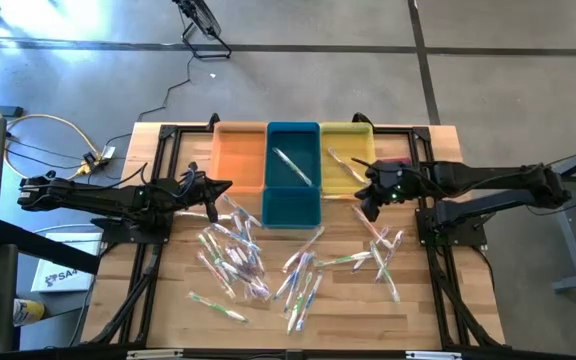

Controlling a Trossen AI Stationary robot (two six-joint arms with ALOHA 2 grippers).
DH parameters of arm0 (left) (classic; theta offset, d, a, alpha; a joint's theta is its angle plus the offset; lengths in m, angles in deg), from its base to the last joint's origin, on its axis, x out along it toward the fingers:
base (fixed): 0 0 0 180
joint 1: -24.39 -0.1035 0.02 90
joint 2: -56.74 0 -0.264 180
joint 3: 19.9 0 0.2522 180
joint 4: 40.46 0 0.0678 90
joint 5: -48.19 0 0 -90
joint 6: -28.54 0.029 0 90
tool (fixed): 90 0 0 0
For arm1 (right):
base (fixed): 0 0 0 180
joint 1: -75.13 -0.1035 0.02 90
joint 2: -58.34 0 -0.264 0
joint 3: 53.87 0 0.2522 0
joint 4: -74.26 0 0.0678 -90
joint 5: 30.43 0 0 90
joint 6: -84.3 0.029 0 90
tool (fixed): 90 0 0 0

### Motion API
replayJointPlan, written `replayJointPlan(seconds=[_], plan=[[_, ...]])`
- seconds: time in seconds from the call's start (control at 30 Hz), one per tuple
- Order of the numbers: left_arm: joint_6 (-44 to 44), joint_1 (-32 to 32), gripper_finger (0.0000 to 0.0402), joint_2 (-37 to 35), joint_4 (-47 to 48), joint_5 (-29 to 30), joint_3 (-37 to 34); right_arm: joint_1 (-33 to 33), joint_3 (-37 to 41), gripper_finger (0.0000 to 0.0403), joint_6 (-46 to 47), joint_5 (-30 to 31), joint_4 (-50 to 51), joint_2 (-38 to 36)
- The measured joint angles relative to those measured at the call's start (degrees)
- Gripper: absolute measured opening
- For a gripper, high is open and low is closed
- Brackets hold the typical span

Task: Pick & Place Toothbrushes
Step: Put the orange toothbrush into the bottom blue bin

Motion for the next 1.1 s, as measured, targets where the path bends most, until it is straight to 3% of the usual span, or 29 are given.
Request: replayJointPlan(seconds=[0.2, 0.53, 0.73, 1.1], plan=[[0.01, 0.00, 0.0000, 0.01, 0.04, 0.02, 0.00, 0.02, 0.00, 0.0004, 6.37, -0.04, 6.79, -0.01], [0.01, 0.02, 0.0000, -0.01, 0.07, 0.02, 0.00, 0.28, 0.00, 0.0004, 6.32, -2.73, 12.45, 0.02], [0.00, 0.01, 0.0000, 0.00, 0.07, -0.01, 0.00, 1.70, 0.00, 0.0004, 11.47, -1.22, 18.15, 0.97], [-0.01, 0.02, 0.0000, -0.01, 0.07, 0.02, 0.00, 1.75, 0.00, 0.0004, 1.81, -1.20, 14.61, 3.29]])
